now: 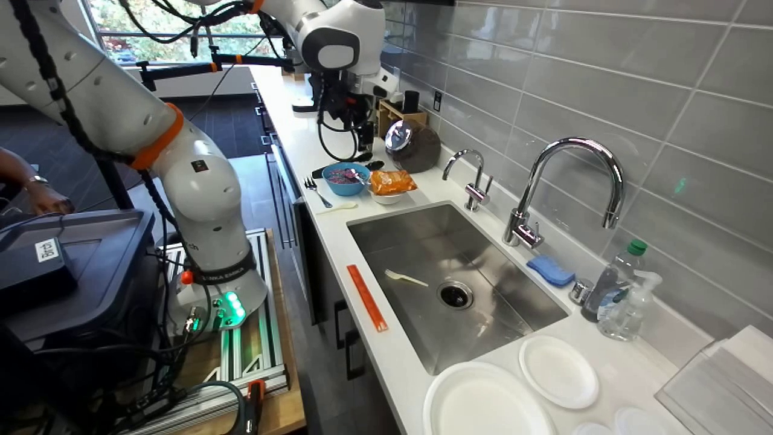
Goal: Pour the contents from the orange packet onto the white bowl
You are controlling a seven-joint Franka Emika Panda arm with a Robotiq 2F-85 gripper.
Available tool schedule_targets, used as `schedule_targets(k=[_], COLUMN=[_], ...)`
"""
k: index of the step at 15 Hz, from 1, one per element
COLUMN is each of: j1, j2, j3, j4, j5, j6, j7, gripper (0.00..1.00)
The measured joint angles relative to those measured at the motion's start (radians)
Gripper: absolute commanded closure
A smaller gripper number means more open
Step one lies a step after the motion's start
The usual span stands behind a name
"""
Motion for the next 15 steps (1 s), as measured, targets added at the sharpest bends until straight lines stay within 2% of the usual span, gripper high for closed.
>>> schedule_targets(k=[3,7,12,14,15], j1=[0.005,0.018,-0.004,-0.031,-0.046], j2=[0.148,0.347,0.567,0.651,0.68], j3=[-0.045,-0.087,-0.072,-0.047,-0.034], j4=[0.048,0.127,0.26,0.315,0.331], j5=[0.069,0.246,0.514,0.592,0.596], j6=[0.143,0.266,0.286,0.286,0.286], j7=[-0.113,-0.313,-0.554,-0.62,-0.628], gripper=[0.0,0.0,0.0,0.0,0.0])
